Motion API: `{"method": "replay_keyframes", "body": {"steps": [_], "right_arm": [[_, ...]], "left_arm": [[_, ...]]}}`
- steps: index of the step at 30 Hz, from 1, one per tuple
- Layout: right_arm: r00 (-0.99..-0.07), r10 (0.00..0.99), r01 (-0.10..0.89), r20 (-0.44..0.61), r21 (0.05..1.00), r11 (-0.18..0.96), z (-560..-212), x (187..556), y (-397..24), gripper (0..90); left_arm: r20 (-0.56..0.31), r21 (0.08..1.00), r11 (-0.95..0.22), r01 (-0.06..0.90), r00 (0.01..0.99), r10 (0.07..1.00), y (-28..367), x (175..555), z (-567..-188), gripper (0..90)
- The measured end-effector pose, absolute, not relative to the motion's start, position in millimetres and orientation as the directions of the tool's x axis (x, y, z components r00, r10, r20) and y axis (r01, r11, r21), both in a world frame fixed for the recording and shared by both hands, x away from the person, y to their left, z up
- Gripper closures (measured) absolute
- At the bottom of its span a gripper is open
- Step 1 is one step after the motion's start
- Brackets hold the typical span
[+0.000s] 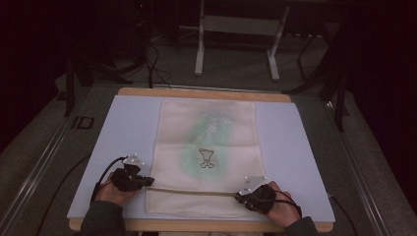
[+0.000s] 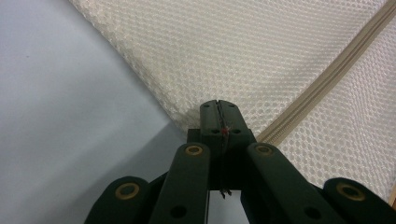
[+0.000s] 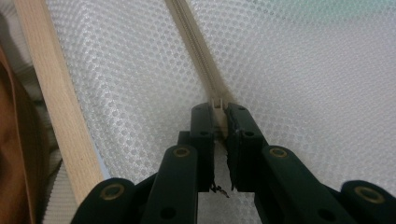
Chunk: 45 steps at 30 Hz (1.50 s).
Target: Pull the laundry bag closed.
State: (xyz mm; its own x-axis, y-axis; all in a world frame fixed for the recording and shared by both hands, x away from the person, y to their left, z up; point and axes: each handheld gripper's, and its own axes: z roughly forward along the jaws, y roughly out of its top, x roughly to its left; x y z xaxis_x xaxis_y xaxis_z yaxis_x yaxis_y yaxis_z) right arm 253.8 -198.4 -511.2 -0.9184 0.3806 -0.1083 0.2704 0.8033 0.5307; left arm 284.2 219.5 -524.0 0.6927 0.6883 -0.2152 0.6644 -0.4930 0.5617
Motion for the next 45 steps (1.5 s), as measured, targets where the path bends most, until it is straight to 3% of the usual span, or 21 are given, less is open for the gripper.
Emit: {"method": "replay_keyframes", "body": {"steps": [45], "right_arm": [[-0.886,0.462,0.358,-0.036,0.581,0.731,-501,253,-255,82.3]], "left_arm": [[-0.216,0.563,-0.491,0.665,0.691,0.689,219,284,-524,89.8]]}}
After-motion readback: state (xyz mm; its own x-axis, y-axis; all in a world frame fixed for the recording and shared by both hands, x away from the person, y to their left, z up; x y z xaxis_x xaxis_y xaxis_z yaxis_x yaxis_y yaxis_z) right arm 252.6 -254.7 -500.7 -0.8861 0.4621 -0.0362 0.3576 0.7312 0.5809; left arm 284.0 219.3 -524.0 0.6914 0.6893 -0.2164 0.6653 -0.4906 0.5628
